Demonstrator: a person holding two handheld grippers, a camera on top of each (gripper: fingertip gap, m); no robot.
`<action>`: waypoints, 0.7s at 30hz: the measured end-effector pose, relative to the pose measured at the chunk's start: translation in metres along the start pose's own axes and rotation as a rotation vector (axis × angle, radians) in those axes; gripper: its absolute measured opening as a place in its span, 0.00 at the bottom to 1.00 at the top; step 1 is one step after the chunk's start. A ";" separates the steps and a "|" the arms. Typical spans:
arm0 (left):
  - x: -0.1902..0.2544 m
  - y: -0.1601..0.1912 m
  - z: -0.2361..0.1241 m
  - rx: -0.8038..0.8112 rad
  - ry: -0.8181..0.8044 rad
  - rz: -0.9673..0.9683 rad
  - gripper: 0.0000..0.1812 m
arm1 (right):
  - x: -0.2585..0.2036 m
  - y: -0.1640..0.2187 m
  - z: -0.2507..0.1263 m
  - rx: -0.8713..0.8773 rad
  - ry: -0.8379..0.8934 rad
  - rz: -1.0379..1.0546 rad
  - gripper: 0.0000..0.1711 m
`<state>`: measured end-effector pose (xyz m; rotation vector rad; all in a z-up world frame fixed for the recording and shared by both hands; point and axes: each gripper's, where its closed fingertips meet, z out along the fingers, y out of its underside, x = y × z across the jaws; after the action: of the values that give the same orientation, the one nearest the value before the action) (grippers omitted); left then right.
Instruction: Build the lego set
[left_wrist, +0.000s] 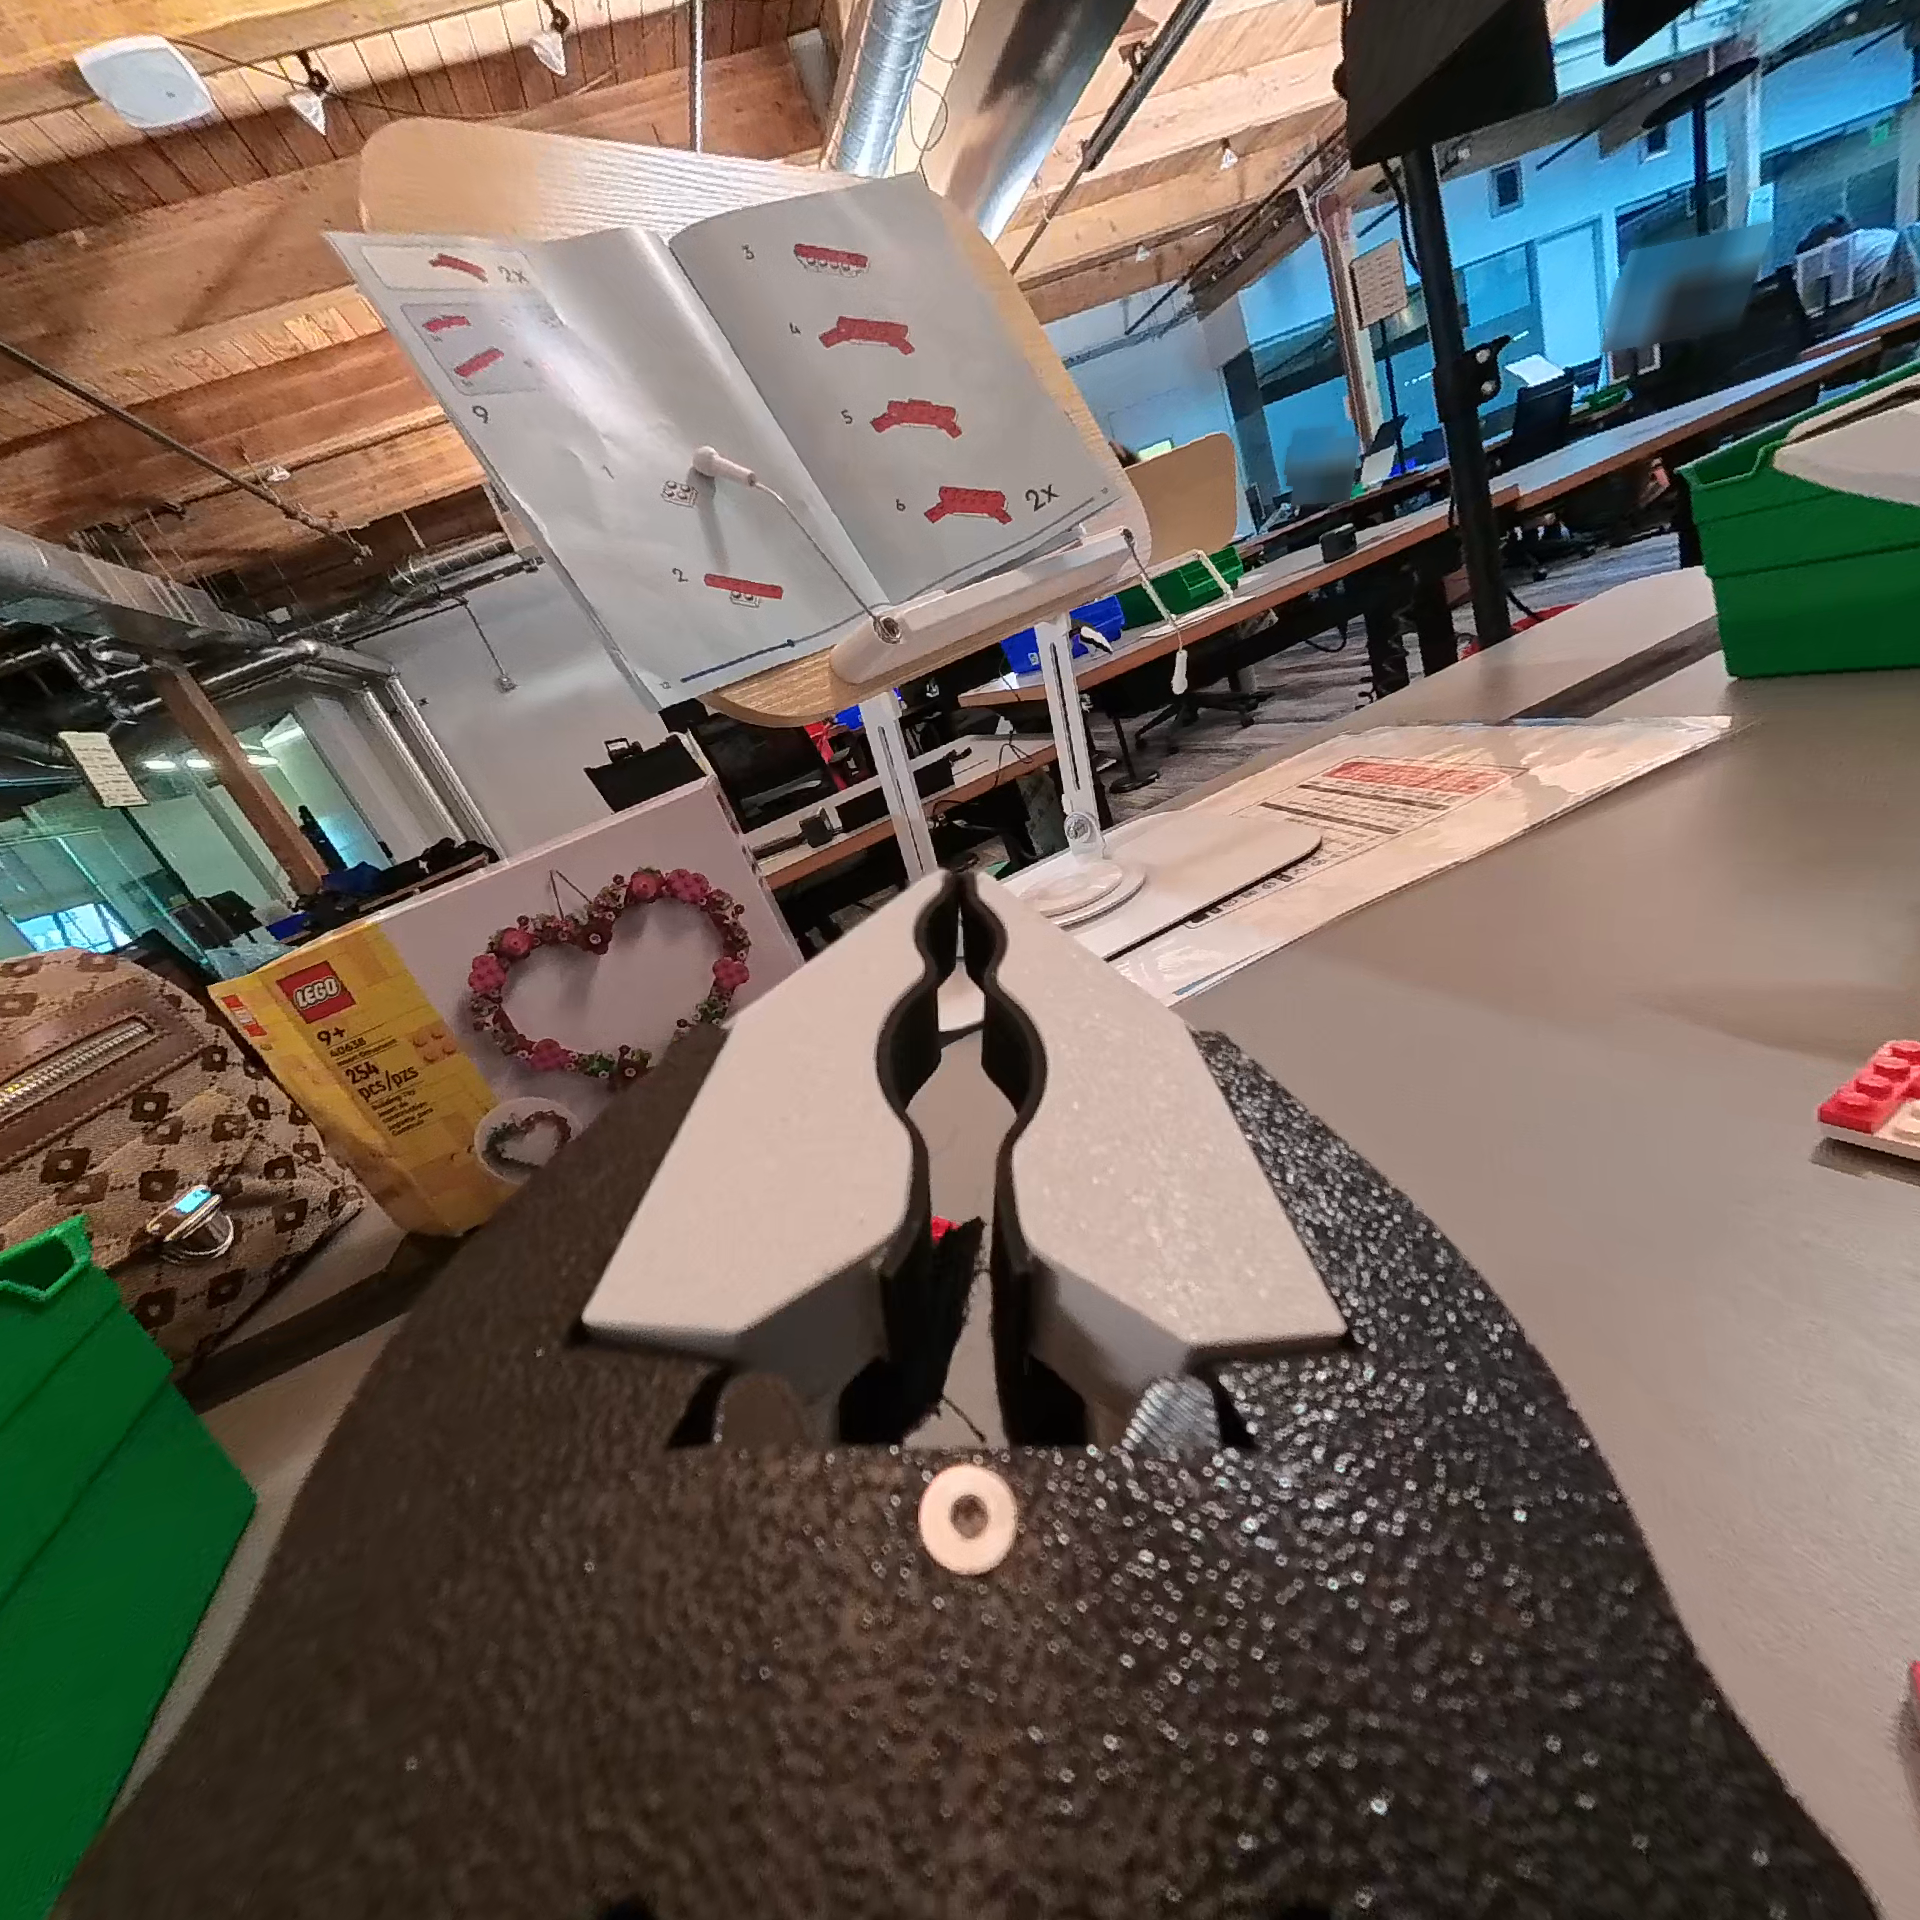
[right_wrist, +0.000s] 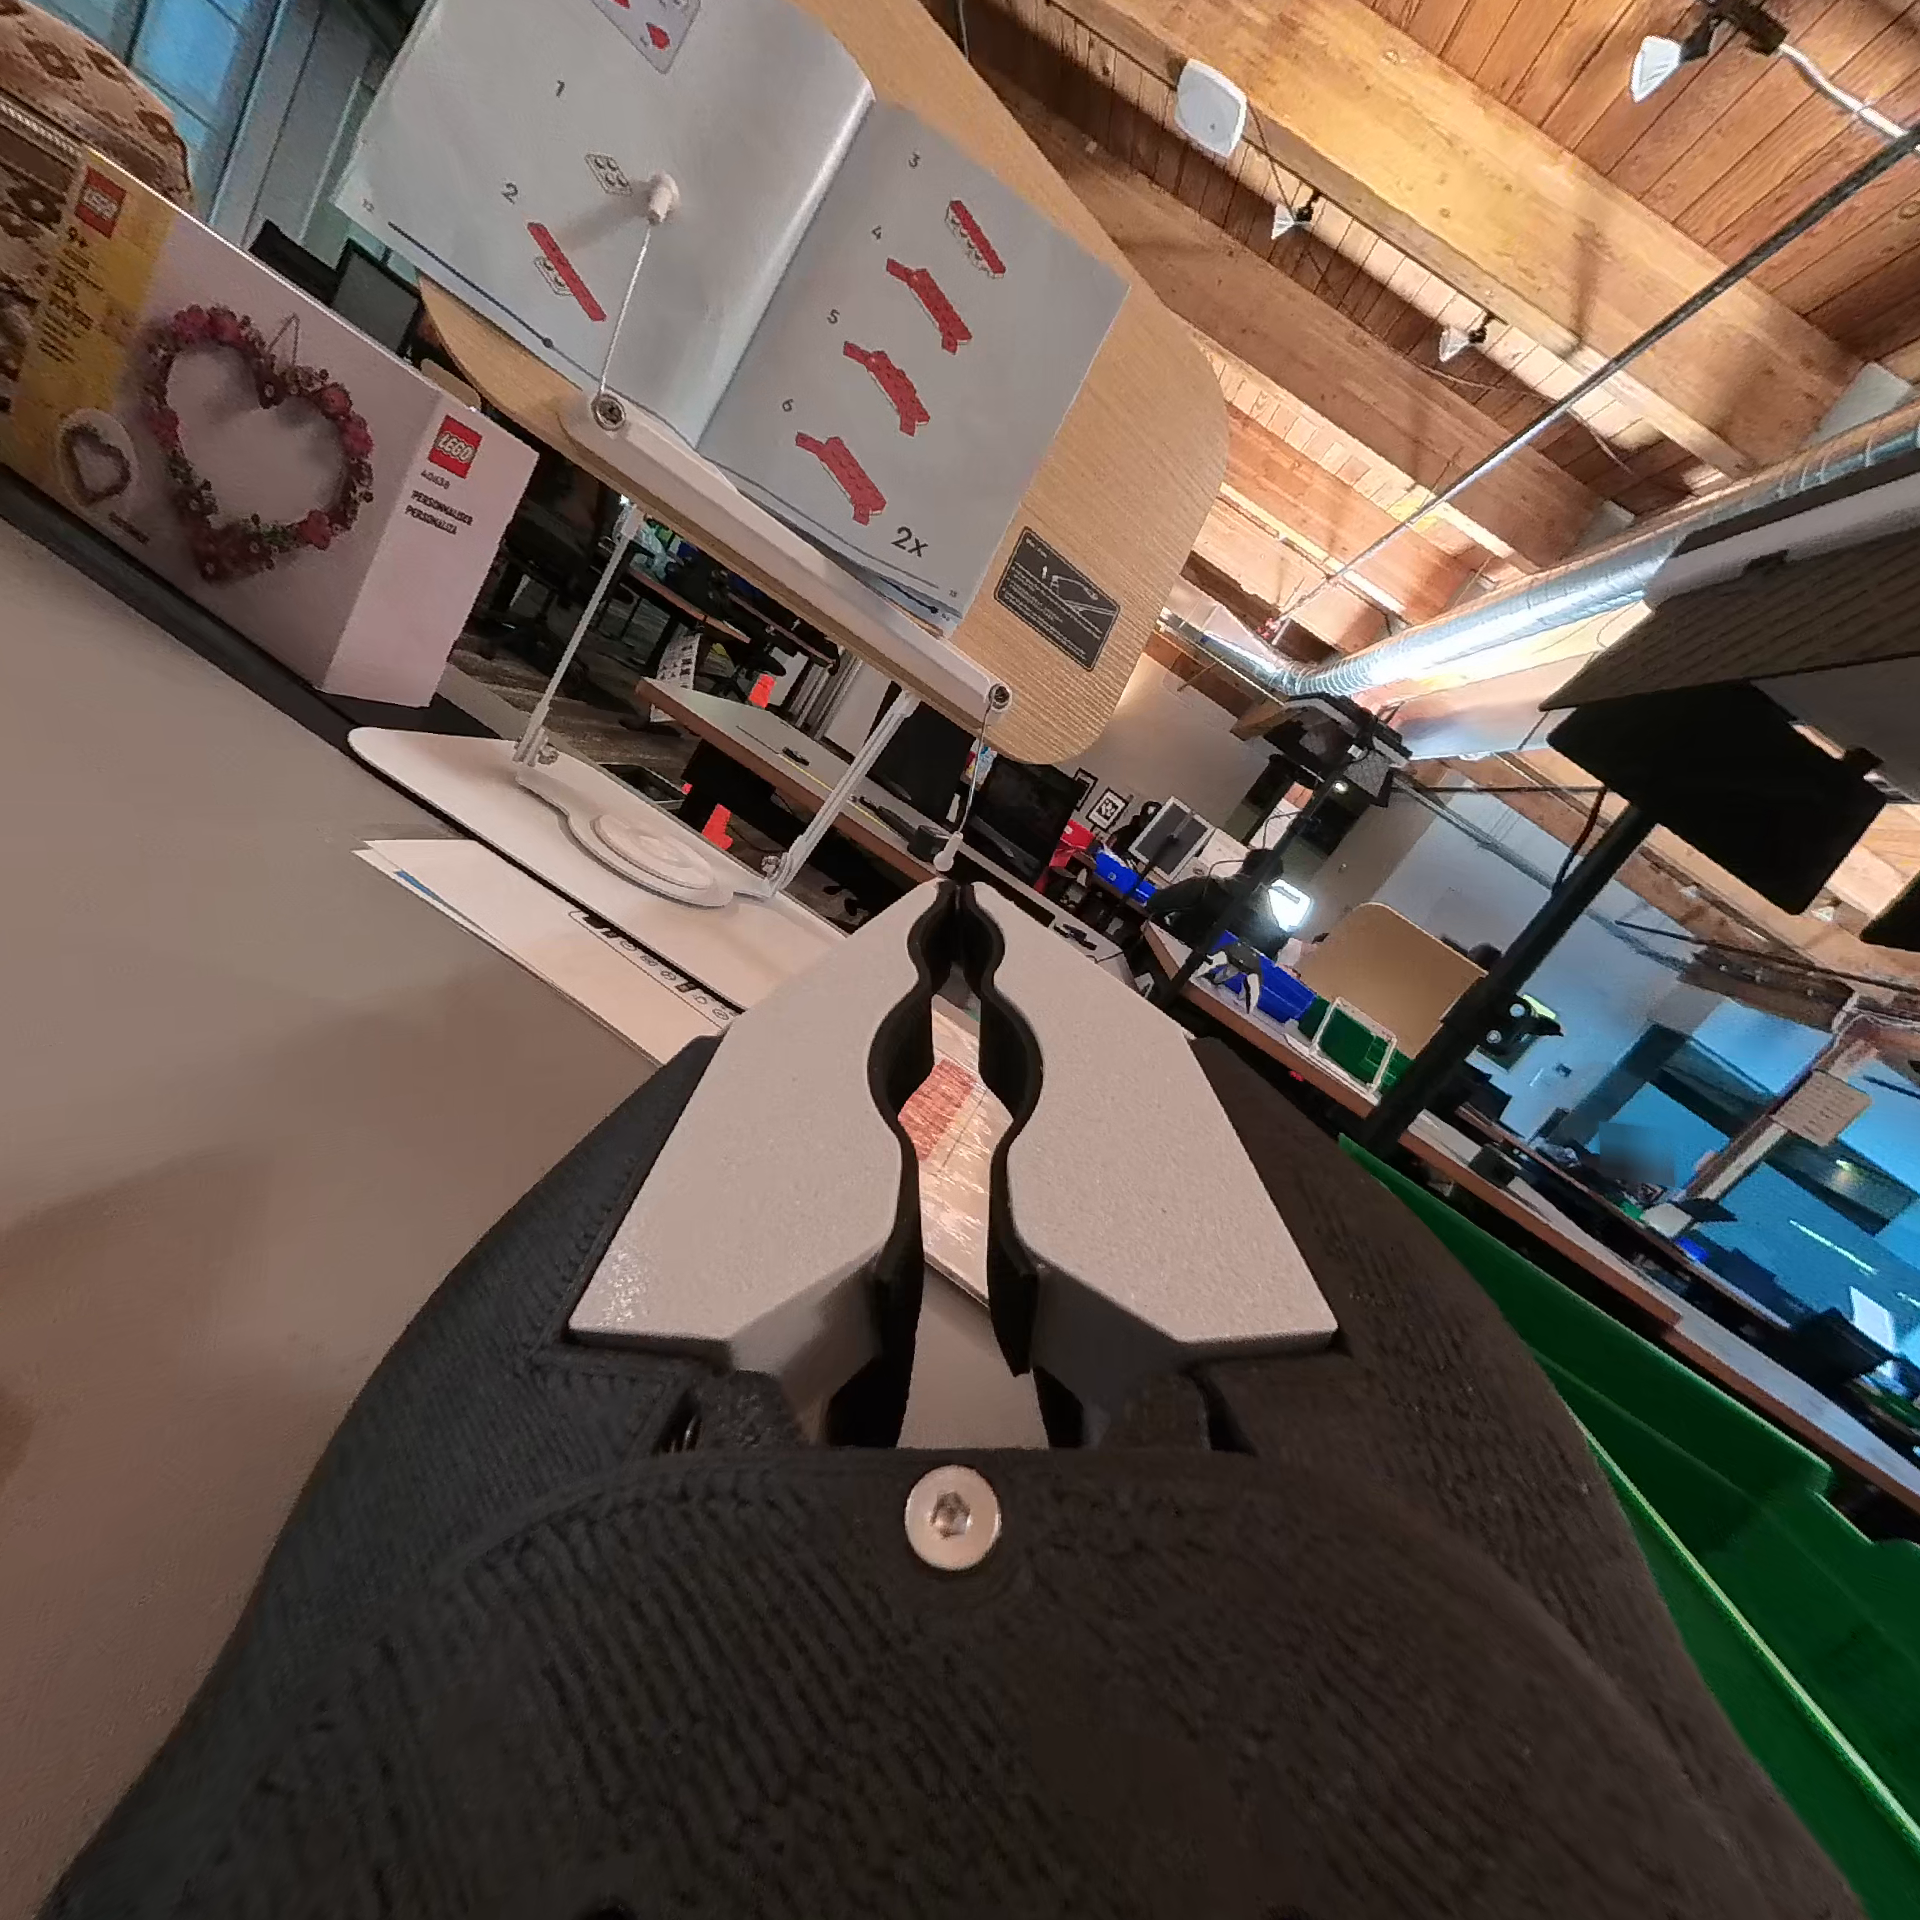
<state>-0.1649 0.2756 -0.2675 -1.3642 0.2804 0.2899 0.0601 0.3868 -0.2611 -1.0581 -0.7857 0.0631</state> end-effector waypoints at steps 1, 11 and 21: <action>0.000 0.001 0.001 -0.003 0.003 0.001 0.00 | 0.000 0.000 0.000 -0.001 -0.001 0.000 0.00; 0.006 0.006 0.004 -0.030 0.031 0.021 0.00 | -0.004 0.004 0.003 -0.018 -0.016 -0.009 0.01; 0.007 0.005 0.005 -0.017 0.007 0.111 0.00 | -0.007 -0.001 -0.001 -0.006 -0.025 -0.028 0.00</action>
<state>-0.1601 0.2820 -0.2738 -1.3692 0.3607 0.3805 0.0550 0.3827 -0.2639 -1.0538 -0.8232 0.0500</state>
